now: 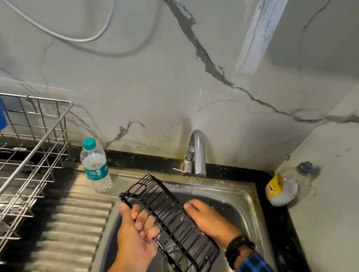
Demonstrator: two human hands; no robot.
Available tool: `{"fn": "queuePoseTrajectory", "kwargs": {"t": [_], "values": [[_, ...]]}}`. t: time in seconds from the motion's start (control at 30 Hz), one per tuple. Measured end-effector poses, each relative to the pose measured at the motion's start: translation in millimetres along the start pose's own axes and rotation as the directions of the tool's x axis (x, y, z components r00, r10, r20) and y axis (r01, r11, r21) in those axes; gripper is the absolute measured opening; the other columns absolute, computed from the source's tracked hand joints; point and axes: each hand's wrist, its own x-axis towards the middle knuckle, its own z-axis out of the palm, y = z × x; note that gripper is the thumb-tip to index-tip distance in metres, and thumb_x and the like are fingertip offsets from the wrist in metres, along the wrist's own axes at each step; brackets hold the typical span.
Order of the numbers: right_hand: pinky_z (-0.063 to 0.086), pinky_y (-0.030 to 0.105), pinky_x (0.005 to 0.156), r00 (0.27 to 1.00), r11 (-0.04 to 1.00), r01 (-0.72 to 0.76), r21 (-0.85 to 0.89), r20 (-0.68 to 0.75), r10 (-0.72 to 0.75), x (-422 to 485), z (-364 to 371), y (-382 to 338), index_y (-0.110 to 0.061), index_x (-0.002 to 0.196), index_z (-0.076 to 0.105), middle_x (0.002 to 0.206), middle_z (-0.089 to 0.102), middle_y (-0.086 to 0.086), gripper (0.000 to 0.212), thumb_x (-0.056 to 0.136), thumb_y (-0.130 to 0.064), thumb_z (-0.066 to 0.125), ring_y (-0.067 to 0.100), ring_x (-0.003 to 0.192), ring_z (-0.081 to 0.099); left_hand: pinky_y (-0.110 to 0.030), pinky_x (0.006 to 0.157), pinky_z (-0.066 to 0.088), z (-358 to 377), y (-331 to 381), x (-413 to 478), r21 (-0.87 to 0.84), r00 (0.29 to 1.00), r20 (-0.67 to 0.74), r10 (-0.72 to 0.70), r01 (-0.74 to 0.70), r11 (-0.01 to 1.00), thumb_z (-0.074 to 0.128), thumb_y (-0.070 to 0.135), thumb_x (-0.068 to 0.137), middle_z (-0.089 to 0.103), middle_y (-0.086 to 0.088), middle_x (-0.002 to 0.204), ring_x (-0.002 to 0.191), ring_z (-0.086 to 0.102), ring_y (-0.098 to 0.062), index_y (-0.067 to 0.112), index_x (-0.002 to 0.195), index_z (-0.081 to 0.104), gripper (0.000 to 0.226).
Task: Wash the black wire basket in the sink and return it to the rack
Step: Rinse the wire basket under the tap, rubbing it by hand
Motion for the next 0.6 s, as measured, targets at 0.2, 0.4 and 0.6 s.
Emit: {"fn": "queuePoseTrajectory", "kwargs": {"t": [0.2,0.4,0.6], "values": [[0.052,0.033,0.091,0.996,0.986,-0.084,-0.147,0.008,0.086,1,-10,-6,-0.035,0.116,0.06,0.111,0.065,-0.007,0.036,0.092,-0.062,0.053,0.01,0.095,0.062,-0.017,0.031,0.021,-18,-9,7,0.047,0.992,-0.123,-0.03,0.036,0.998,0.032,0.058,0.102,0.031,0.008,0.043,0.03,0.021,-0.007,0.027,0.064,0.041,0.05],[0.044,0.031,0.099,1.0,0.949,-0.005,-0.315,-0.021,-0.002,0,-24,-22,-0.035,0.144,0.046,0.147,0.05,-0.003,0.056,0.094,-0.058,0.055,0.018,0.126,0.053,-0.033,0.064,0.047,-27,-23,13,0.168,0.954,-0.251,-0.165,0.211,0.963,0.04,0.05,0.103,0.061,0.004,0.075,0.059,0.054,-0.012,0.023,0.094,0.06,0.034],[0.047,0.045,0.099,0.995,0.904,0.035,-0.426,-0.072,-0.072,12,-45,-34,-0.041,0.129,0.058,0.125,0.06,-0.004,0.039,0.096,-0.059,0.046,0.018,0.115,0.054,-0.053,0.117,0.027,-36,-5,4,0.914,0.954,-0.076,0.292,-0.05,0.402,0.072,0.023,0.089,0.017,-0.009,0.164,0.149,0.024,-0.034,0.027,0.157,0.006,0.094]]}}
